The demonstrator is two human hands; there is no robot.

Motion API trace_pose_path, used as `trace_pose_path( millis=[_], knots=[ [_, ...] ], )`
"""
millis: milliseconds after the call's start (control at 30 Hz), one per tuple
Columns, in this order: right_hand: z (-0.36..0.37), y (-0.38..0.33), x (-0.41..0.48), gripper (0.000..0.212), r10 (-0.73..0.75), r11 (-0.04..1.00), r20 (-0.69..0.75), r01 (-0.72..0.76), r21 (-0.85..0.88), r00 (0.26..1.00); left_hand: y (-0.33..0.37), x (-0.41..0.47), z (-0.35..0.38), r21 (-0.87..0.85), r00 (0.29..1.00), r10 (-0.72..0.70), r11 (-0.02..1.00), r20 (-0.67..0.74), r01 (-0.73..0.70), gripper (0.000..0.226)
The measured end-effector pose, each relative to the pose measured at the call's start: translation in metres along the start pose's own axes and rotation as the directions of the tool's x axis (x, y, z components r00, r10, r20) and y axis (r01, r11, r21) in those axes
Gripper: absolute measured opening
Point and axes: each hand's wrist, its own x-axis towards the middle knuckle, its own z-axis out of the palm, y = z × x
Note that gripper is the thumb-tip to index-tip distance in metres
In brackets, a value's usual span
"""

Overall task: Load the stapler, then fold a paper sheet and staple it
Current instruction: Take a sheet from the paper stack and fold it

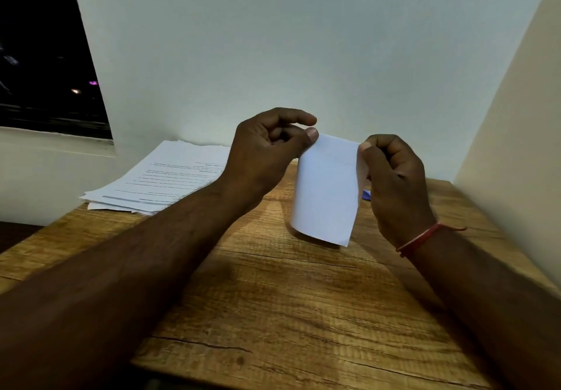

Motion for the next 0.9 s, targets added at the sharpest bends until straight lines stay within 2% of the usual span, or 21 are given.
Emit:
trace_pose_path(
  millis=[167, 300, 433, 567, 733, 900],
  knots=[
    [0.001, 0.000, -0.001, 0.014, 0.014, 1.000, 0.032, -0.015, 0.009, 0.999, -0.001, 0.001, -0.001, -0.052, 0.998, -0.064, 0.997, -0.001, 0.064, 0.027],
    [-0.001, -0.001, -0.001, 0.012, -0.024, 1.000, 0.073, 0.024, -0.002, 0.997, 0.001, 0.004, -0.006, 0.087, 1.000, 0.027, 0.996, -0.015, -0.025, 0.027],
    [-0.003, -0.001, -0.002, 0.008, -0.185, 0.949, 0.122, 0.210, -0.235, 0.975, 0.008, 0.005, -0.012, 0.316, 0.975, 0.220, 0.924, 0.027, -0.217, 0.029],
    [0.000, -0.003, -0.007, 0.004, -0.388, 0.794, 0.204, 0.438, -0.421, 0.899, 0.007, 0.000, -0.006, 0.365, 0.947, 0.301, 0.874, 0.112, -0.321, 0.026],
    [-0.002, -0.002, -0.004, 0.014, -0.459, 0.734, 0.189, 0.490, -0.470, 0.868, 0.001, -0.002, 0.000, 0.347, 0.956, 0.263, 0.891, 0.127, -0.292, 0.011],
    [-0.001, 0.000, -0.006, 0.017, -0.424, 0.765, 0.173, 0.454, -0.457, 0.889, -0.002, -0.003, 0.004, 0.261, 0.985, 0.126, 0.953, 0.116, -0.153, 0.009]
  ],
)
